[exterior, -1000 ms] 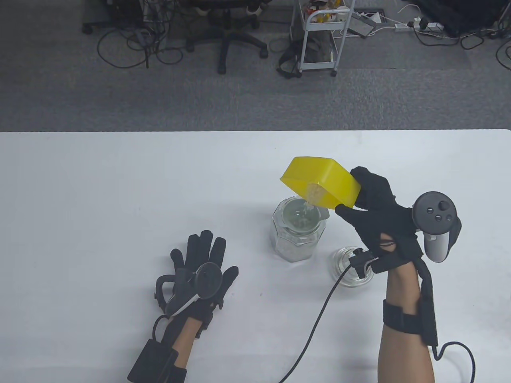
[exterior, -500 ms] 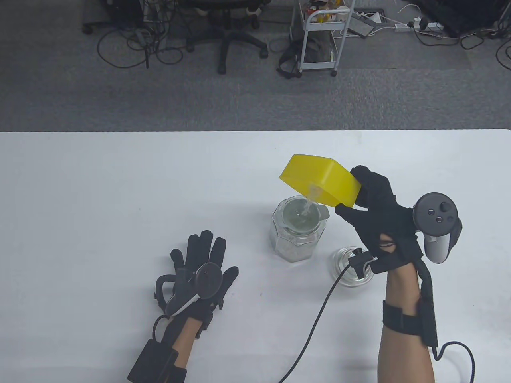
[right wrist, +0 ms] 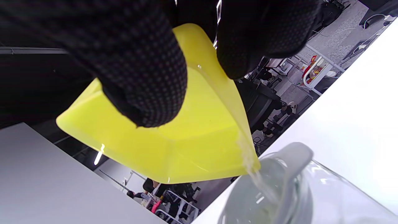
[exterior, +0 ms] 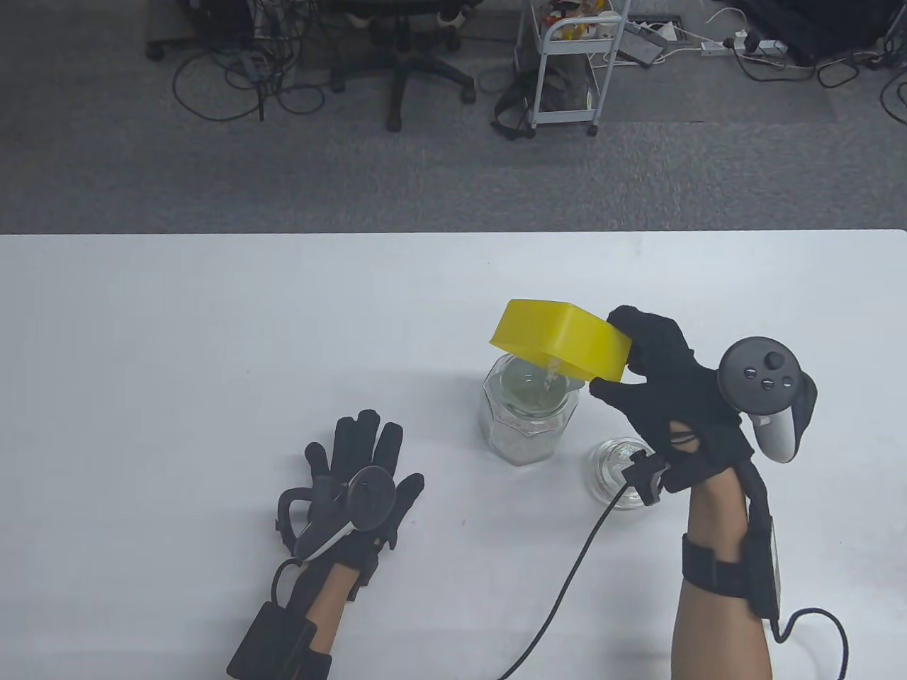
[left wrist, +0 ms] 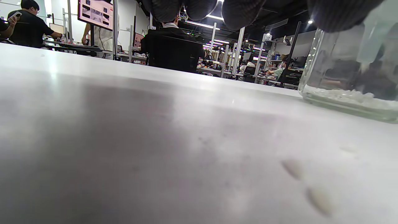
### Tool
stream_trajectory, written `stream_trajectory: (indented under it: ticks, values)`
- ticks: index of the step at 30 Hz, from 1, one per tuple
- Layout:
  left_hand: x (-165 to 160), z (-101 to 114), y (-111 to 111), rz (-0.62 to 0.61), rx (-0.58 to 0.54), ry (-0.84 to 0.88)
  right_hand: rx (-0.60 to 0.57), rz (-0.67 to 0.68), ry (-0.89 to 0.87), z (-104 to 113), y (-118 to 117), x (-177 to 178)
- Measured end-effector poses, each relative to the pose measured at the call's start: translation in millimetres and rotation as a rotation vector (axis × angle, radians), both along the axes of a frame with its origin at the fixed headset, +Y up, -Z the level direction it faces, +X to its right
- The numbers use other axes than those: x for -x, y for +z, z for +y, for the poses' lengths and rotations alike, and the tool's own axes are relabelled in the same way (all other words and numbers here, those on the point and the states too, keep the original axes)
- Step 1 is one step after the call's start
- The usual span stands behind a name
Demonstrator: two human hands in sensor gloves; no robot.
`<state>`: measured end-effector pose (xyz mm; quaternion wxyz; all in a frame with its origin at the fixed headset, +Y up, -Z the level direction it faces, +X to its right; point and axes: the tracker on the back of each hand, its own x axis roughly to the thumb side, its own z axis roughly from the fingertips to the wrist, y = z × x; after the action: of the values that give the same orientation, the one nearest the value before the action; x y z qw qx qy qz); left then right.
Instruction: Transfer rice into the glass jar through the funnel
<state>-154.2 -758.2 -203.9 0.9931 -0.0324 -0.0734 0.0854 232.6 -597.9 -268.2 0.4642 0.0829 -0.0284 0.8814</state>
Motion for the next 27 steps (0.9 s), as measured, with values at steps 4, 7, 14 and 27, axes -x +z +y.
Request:
stream_trajectory:
  ticks: [4, 7, 14, 27]
  values:
    - [0.2, 0.1, 0.0, 0.001, -0.001, 0.002, 0.007, 0.01, 0.032, -1.2, -1.1, 3.0]
    - [0.0, 0.3, 0.0, -0.002, -0.01, 0.017, 0.009, 0.02, 0.04, -1.6, -1.5, 4.2]
    - [0.3, 0.4, -0.2, -0.001, -0.015, 0.016, -0.013, 0.047, 0.047, -2.1, -2.6, 6.8]
    - [0.7, 0.3, -0.4, 0.001, -0.017, 0.018, -0.021, 0.061, 0.08, -0.7, -1.9, 8.7]
